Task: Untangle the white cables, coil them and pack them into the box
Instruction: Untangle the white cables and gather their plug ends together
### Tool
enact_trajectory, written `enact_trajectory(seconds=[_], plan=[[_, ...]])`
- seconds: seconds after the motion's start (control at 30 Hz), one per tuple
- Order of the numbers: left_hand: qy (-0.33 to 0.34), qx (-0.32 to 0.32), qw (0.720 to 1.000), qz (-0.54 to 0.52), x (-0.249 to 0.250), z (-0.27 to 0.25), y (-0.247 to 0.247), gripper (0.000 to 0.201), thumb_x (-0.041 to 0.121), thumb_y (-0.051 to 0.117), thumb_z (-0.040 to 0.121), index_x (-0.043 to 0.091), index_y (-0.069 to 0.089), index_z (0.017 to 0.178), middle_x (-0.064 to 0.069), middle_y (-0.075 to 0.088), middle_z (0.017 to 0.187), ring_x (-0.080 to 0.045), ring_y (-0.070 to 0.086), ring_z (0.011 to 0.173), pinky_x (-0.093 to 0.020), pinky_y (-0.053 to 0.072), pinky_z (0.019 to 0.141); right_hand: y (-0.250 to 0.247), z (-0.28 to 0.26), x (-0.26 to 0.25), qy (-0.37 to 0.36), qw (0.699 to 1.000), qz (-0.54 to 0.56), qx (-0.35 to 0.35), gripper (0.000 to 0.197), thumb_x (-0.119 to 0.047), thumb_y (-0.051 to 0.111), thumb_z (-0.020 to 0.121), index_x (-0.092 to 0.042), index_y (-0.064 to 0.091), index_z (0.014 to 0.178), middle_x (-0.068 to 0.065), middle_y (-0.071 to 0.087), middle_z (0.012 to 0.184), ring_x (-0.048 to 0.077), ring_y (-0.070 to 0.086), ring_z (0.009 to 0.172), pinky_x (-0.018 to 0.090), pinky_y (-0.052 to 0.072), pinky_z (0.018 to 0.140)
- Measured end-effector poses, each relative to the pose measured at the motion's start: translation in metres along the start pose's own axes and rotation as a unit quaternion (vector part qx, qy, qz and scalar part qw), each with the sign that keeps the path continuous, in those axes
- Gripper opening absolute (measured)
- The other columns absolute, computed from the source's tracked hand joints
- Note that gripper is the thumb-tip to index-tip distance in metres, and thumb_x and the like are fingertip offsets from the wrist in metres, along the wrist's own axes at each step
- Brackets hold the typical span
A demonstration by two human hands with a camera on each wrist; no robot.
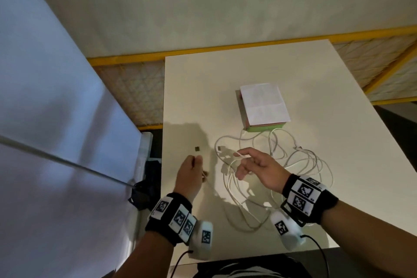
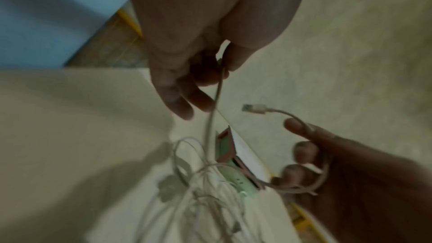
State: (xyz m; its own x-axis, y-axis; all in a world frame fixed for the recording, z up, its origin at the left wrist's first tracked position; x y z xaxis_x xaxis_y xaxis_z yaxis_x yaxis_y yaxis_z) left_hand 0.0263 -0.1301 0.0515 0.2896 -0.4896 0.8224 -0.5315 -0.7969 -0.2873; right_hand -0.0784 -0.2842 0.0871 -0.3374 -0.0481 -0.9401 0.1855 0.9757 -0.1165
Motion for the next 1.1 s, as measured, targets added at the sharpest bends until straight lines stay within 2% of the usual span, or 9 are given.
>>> enact_trajectory(seconds=[0.13, 0.23, 0.33, 0.5, 0.6, 0.73, 0.87, 0.97, 1.1], plan=[[-0.036, -0.053, 0.972, -0.226, 0.019, -0.012, 0.032, 0.024, 0.018, 0.033, 0.103, 0.003, 0.046, 0.090, -0.013, 0.062, 0.079, -0.024, 0.062, 0.058, -0.033, 0.054, 0.057, 0.022, 0.005, -0.011, -0.044, 0.994, -0.098, -0.028, 0.020, -0.019, 0.043, 0.097, -0.031, 0.050, 0.111, -0.001, 0.071, 0.081, 0.022, 0.068, 0.069, 0.047, 0.054, 0.075], [-0.040, -0.053, 0.955, -0.288, 0.024, -0.016, 0.038, 0.024, 0.016, 0.031, 0.103, 0.004, 0.045, 0.089, -0.015, 0.064, 0.074, -0.020, 0.061, 0.053, -0.031, 0.049, 0.056, 0.033, 0.006, -0.019, -0.081, 0.981, -0.173, -0.026, 0.027, -0.021, 0.043, 0.097, -0.036, 0.048, 0.119, -0.010, 0.066, 0.079, 0.012, 0.066, 0.066, 0.043, 0.056, 0.073], [-0.067, -0.070, 0.930, -0.355, 0.018, -0.017, 0.042, 0.027, 0.018, 0.032, 0.103, 0.003, 0.053, 0.096, -0.016, 0.072, 0.090, -0.023, 0.068, 0.073, -0.034, 0.051, 0.066, 0.042, 0.007, -0.015, -0.076, 0.968, -0.236, -0.032, 0.035, -0.024, 0.044, 0.096, -0.036, 0.044, 0.128, -0.014, 0.064, 0.082, 0.014, 0.065, 0.070, 0.039, 0.055, 0.077], [-0.044, -0.096, 0.927, -0.360, 0.023, -0.017, 0.036, 0.026, 0.024, 0.040, 0.100, 0.006, 0.059, 0.094, -0.004, 0.071, 0.072, -0.021, 0.067, 0.082, -0.036, 0.050, 0.075, 0.050, 0.007, -0.010, -0.056, 0.973, -0.222, -0.037, 0.034, -0.027, 0.049, 0.094, -0.033, 0.046, 0.127, 0.000, 0.070, 0.088, 0.019, 0.066, 0.076, 0.036, 0.054, 0.079], [-0.017, -0.056, 0.924, -0.378, 0.040, -0.015, 0.016, 0.032, 0.023, 0.039, 0.101, 0.013, 0.049, 0.072, 0.004, 0.045, 0.049, -0.015, 0.061, 0.058, -0.036, 0.050, 0.066, 0.057, 0.006, -0.008, -0.047, 0.980, -0.183, -0.064, 0.032, -0.047, 0.052, 0.086, -0.032, 0.045, 0.113, -0.004, 0.066, 0.088, 0.018, 0.064, 0.081, 0.039, 0.052, 0.082], [0.025, -0.020, 0.883, -0.469, 0.089, -0.014, -0.026, 0.036, 0.027, 0.035, 0.102, 0.019, 0.042, 0.068, 0.009, 0.036, 0.044, -0.006, 0.033, 0.037, -0.021, 0.040, 0.045, 0.064, 0.006, -0.015, -0.040, 0.960, -0.239, -0.142, 0.060, -0.072, 0.054, 0.067, -0.034, 0.047, 0.114, -0.016, 0.064, 0.092, 0.013, 0.059, 0.102, 0.031, 0.045, 0.092], [0.126, 0.021, 0.838, -0.530, 0.154, -0.014, -0.091, 0.037, 0.029, 0.032, 0.103, 0.020, 0.039, 0.067, 0.009, 0.033, 0.043, -0.005, 0.031, 0.038, -0.014, 0.032, 0.039, 0.047, 0.012, 0.011, 0.030, 0.927, -0.324, -0.186, 0.037, -0.064, 0.064, 0.069, -0.040, 0.053, 0.095, -0.005, 0.066, 0.103, 0.017, 0.061, 0.096, 0.034, 0.047, 0.088], [0.188, 0.046, 0.827, -0.527, 0.176, -0.014, -0.132, 0.034, 0.030, 0.033, 0.102, 0.021, 0.043, 0.071, 0.010, 0.033, 0.046, -0.006, 0.029, 0.041, -0.017, 0.031, 0.040, 0.021, 0.019, 0.029, 0.052, 0.929, -0.341, -0.131, 0.028, -0.044, 0.051, 0.090, -0.024, 0.049, 0.070, -0.007, 0.056, 0.075, 0.012, 0.055, 0.072, 0.030, 0.044, 0.072], [0.186, 0.110, 0.866, -0.451, 0.155, -0.015, -0.147, 0.036, 0.032, 0.038, 0.101, 0.024, 0.038, 0.066, 0.009, 0.023, 0.047, -0.007, 0.016, 0.040, -0.021, 0.018, 0.038, -0.004, 0.037, 0.021, 0.052, 0.887, -0.456, -0.056, 0.031, -0.042, 0.037, 0.096, -0.016, 0.055, 0.092, 0.007, 0.059, 0.095, 0.026, 0.056, 0.097, 0.039, 0.036, 0.093]])
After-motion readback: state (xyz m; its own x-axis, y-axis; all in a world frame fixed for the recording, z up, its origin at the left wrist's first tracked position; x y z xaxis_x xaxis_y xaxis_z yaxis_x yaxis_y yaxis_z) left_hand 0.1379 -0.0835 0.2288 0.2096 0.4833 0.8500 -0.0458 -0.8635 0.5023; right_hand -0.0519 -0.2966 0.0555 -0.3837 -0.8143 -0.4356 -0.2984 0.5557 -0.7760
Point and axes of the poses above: each hand's wrist, its own z-axis towards the middle knuckle, its own y-axis out of the palm, x = y × z, the point moved 10 cm from there along z, towards the middle knuckle
